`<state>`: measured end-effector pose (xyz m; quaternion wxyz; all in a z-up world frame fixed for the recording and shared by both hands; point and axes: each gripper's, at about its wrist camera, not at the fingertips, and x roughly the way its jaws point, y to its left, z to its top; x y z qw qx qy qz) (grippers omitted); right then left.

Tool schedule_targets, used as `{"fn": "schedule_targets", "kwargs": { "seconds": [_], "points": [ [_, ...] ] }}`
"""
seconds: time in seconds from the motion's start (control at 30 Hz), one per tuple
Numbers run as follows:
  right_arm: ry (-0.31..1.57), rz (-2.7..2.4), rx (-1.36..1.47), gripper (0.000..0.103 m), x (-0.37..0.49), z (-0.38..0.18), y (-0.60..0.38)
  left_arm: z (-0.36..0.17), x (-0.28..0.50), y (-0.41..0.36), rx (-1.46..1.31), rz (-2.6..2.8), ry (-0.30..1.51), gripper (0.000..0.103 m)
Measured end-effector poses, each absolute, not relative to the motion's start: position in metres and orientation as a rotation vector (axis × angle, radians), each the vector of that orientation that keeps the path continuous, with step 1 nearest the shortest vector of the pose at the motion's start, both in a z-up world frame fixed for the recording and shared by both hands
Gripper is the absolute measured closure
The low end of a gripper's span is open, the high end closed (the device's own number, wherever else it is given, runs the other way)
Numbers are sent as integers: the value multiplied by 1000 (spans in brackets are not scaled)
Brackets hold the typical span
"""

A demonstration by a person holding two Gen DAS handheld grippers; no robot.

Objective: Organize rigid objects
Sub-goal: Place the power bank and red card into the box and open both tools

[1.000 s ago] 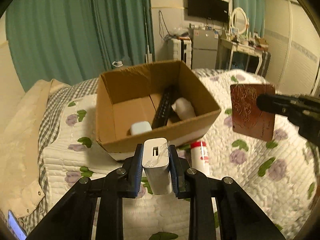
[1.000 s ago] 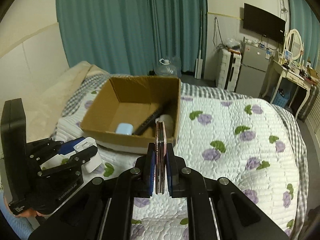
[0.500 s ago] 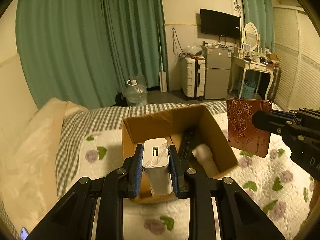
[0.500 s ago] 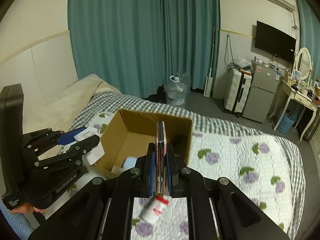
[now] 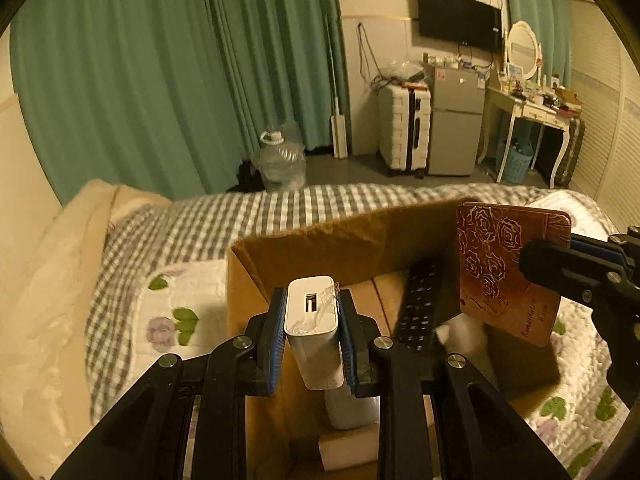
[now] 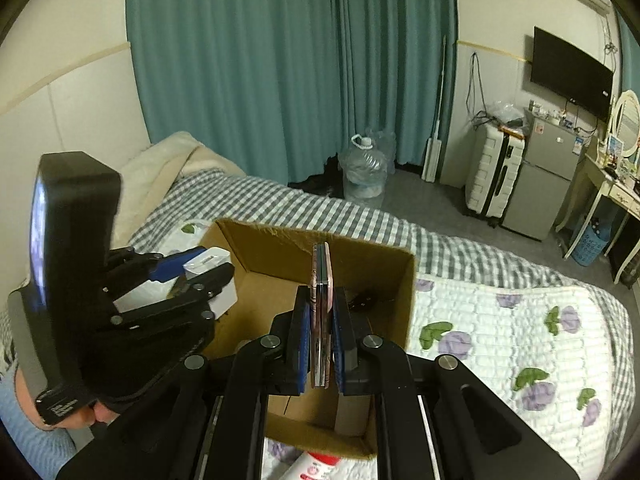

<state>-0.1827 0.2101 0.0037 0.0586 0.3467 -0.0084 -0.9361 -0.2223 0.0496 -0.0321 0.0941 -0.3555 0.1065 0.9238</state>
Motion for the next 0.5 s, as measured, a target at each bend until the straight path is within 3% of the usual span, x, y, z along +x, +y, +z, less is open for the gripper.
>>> {"fn": "schedule_targets", "kwargs": {
  "seconds": [0.2, 0.27, 0.3, 0.33, 0.5],
  "points": [
    [-45, -2807, 1093, 94, -194, -14, 212, -54, -233, 44, -1107, 2737, 261, 78],
    [-51, -2806, 1097, 94, -196, -15, 212, -54, -234, 40, -1107, 2734, 227, 65],
    [-53, -2808, 1096, 94, -196, -14, 213, -52, -234, 38, -1100, 2739, 205, 53],
    [-51, -2810, 1093, 94, -196, -12, 212, -50, -234, 36, -1093, 2747, 190, 34],
    [-84, -2809, 1078, 94, -201, -3, 212, -29, -226, 31, -1029, 2789, 191, 34]
  ]
}}
